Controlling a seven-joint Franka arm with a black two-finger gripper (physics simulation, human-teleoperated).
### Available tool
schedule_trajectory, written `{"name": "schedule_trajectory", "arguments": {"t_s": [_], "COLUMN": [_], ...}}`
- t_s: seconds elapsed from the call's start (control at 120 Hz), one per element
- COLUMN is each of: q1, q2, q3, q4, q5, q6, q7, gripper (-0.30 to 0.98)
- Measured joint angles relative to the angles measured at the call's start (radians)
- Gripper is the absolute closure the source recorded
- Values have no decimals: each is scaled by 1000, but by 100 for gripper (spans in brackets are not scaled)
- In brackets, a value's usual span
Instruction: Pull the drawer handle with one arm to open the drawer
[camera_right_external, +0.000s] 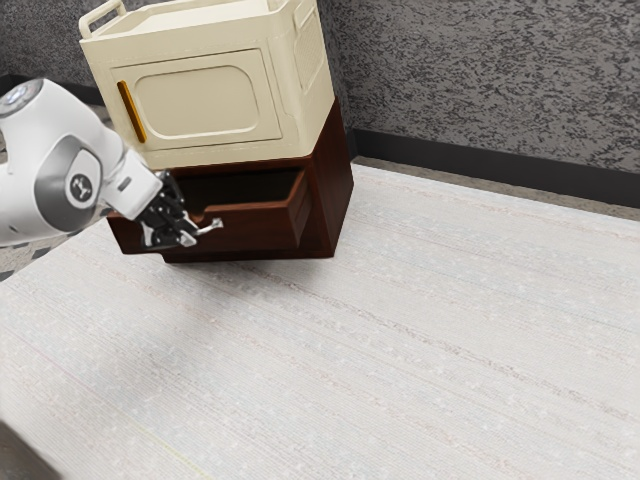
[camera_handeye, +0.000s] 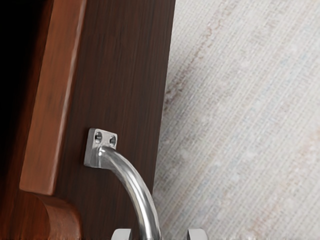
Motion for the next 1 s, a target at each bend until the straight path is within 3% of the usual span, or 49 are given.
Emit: {"name": "schedule_trajectory", "arguments": {"t_s": [0.65,0.833,1.0], "q1": [7,18,20], "q2": [-113,-282,-383], "q3": [3,13,54], "q4": [-119,-165,-54], "q5": [10,26,95], "q6": [15,-20,-236], "q7": [-2,-2,1], "gripper": [64,62,31]}}
